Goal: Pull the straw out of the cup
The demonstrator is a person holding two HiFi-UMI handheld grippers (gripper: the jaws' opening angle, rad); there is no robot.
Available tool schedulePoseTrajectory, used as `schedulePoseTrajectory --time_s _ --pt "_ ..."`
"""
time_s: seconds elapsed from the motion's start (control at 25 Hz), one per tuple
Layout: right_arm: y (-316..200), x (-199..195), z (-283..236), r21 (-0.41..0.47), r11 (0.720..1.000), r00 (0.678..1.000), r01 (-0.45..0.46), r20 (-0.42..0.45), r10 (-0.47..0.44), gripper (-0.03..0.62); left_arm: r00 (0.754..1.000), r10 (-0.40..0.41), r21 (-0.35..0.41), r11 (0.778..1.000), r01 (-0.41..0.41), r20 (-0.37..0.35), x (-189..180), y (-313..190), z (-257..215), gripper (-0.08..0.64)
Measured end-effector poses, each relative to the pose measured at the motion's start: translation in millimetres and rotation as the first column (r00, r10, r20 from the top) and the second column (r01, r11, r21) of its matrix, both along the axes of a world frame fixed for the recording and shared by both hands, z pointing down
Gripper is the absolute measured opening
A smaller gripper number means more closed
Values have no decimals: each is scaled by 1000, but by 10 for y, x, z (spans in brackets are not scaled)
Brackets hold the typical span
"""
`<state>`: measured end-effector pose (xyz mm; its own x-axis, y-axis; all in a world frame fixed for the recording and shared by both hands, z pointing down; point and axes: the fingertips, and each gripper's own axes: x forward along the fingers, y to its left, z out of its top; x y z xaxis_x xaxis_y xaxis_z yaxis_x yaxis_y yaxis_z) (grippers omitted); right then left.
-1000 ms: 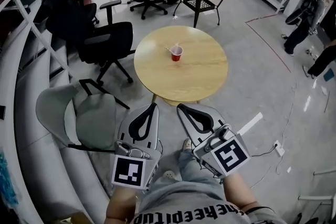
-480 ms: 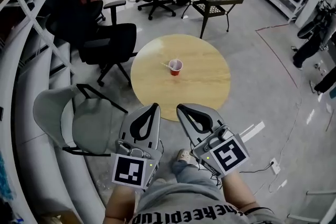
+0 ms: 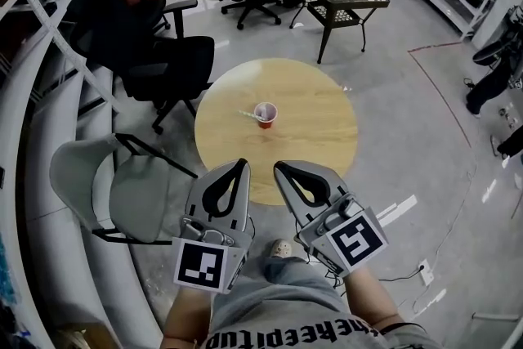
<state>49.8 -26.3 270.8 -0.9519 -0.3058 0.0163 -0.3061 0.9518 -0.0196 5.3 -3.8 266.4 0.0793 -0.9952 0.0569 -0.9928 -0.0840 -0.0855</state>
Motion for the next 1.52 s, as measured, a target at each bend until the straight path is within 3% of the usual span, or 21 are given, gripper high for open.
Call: schedulePoseTrajectory --time_s 0.36,0.64,1.52 --pt "-182 0 126 -27 1000 1000 14 -18 -15 28 1000 -4 -16 1000 4 12 29 -197 86 21" --pt "-393 -134 156 -14 999 999 -41 -20 41 29 999 46 -7 999 -46 9 -114 -406 125 21" --pt "-1082 -1392 480 -44 967 963 -250 -113 244 52 966 256 -52 965 -257 -27 -1482 -1206 310 21"
